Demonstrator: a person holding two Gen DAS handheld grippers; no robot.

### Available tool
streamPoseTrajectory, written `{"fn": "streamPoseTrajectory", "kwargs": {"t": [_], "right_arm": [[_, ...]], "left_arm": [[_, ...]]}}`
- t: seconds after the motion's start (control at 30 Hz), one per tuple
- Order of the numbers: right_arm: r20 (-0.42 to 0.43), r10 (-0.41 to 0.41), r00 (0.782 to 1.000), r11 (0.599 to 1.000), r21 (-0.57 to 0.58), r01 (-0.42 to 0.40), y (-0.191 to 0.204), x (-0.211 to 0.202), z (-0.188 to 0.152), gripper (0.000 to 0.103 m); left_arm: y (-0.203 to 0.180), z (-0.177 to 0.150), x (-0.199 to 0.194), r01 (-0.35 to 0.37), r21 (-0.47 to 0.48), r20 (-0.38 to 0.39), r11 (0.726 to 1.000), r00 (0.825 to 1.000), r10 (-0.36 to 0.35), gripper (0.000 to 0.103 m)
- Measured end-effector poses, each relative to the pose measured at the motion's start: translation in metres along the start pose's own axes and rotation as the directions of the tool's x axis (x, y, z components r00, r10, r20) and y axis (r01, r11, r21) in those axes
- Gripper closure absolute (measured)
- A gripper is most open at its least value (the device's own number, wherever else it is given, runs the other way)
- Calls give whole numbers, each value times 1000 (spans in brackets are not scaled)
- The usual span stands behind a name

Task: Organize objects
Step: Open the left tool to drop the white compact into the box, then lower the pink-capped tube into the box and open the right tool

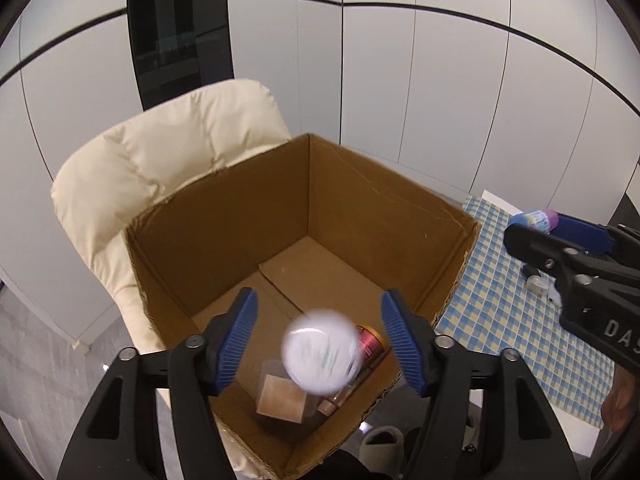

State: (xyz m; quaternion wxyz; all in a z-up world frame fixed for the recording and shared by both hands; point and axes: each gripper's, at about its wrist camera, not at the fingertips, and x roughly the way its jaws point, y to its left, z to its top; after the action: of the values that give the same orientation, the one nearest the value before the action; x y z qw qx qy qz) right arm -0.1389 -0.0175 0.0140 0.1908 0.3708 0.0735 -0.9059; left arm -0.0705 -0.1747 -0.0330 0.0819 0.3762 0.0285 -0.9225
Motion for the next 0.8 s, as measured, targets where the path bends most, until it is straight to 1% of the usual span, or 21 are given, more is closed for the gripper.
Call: {"fn": "streamPoseTrajectory", "kwargs": {"t": [0.07,0.13,0.2,0.23,0.27,0.3,0.4,0.53,0.8], "right_arm": [[2,1,1000,1000,-2,-1,1,0,2,43],[-4,8,1000,1000,5,-8,3,2,3,43],[-11,11,1000,1000,6,-11,6,5,4,43],[-11,13,1000,1000,5,-13,8,6,5,43],[-10,16,1000,1000,2,-16,11,6,6,43],[-10,19,1000,1000,-4,-19,14,7,7,43],[-13,28,1000,999,-15,-28,24,10,9,43],[-15,39,999,999,-29,-40,37,14,13,43],[-32,79,996,995,-61,-81,71,25,18,43]], "left_arm": [[4,0,-2,-4,-3,6,1000,1000,4,27],[11,1,-4,-18,-18,13,1000,1000,18,15],[20,3,-8,-26,-41,31,999,999,27,11],[24,4,-10,-33,-51,39,998,999,35,5],[28,5,-12,-44,-59,46,997,998,47,1],[32,5,-14,-53,-69,53,996,997,57,0],[43,4,-14,-45,-89,38,995,998,49,0],[58,1,-15,-64,-114,27,991,997,67,0],[88,-7,-23,-104,-153,29,983,994,109,0]]}}
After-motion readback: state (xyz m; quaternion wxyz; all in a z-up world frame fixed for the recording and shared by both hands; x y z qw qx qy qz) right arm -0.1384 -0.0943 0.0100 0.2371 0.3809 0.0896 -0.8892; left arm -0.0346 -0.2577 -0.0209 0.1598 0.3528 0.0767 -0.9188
